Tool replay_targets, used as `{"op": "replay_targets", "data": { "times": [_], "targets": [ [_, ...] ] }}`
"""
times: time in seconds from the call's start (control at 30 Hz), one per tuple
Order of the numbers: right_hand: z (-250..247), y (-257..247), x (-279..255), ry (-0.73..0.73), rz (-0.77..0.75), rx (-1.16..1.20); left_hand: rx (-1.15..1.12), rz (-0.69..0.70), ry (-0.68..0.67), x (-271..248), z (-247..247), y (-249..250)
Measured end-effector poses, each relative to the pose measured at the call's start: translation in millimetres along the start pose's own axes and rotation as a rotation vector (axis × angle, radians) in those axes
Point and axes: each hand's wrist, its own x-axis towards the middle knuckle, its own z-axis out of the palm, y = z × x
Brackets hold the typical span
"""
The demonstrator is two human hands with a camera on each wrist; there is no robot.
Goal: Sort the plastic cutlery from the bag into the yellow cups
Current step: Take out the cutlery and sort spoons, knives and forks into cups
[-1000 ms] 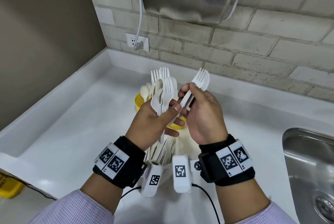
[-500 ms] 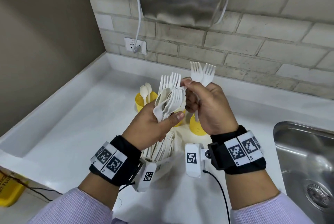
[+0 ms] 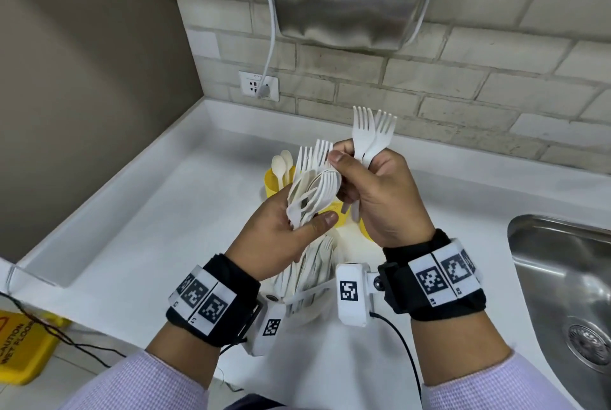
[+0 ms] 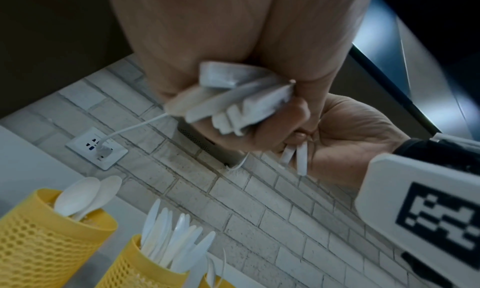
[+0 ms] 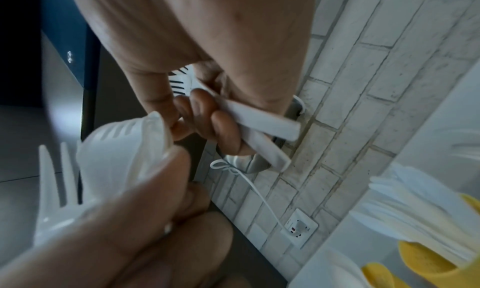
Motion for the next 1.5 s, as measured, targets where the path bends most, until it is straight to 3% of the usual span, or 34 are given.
{"op": "replay_targets", "data": {
  "times": [0.2, 0.33, 0.43, 0.53, 0.8, 0.97, 1.13, 1.37, 1.5],
  "targets": [
    [24.7, 0.7, 1.4, 0.102, 0.060, 0.242, 0.062, -0.002, -0.025, -4.4, -19.5, -7.4],
    [36.8, 10.4, 1.2, 0.102, 0.111, 0.067, 0.133, -0.005, 0.044, -5.0, -31.9, -14.9],
    [46.7, 14.0, 1.1, 0.144, 0.107, 0.080, 0.154, -0.024, 0.055, -5.3, -37.2, -19.5],
    [49.9, 16.7, 3.7, 0.254, 0.111, 0.201, 0.169, -0.047, 0.060, -10.9, -40.2, -24.1],
    [50.1, 27.7, 8.1, 0.284, 0.094, 0.767, 0.237, -0.031, 0.047, -25.6, -46.1, -37.1],
    [45.7, 29.1, 17.3, 0.362, 0.182, 0.857, 0.279, -0.019, 0.047, -23.4, -52.8, -33.4],
    [49.0, 17.9, 12.0, 0.235, 0.220, 0.670, 0.324, -0.031, 0.092, -15.2, -57.2, -38.3],
    [57.0, 19.0, 9.9, 0.186, 0.023, -0.212, 0.411, -0.029, 0.141, 1.3, -60.6, -42.8],
    [46.4, 16.6, 20.4, 0.095, -0.001, -0.350, 0.411, 0.008, 0.172, 11.5, -62.1, -44.8]
  ]
}}
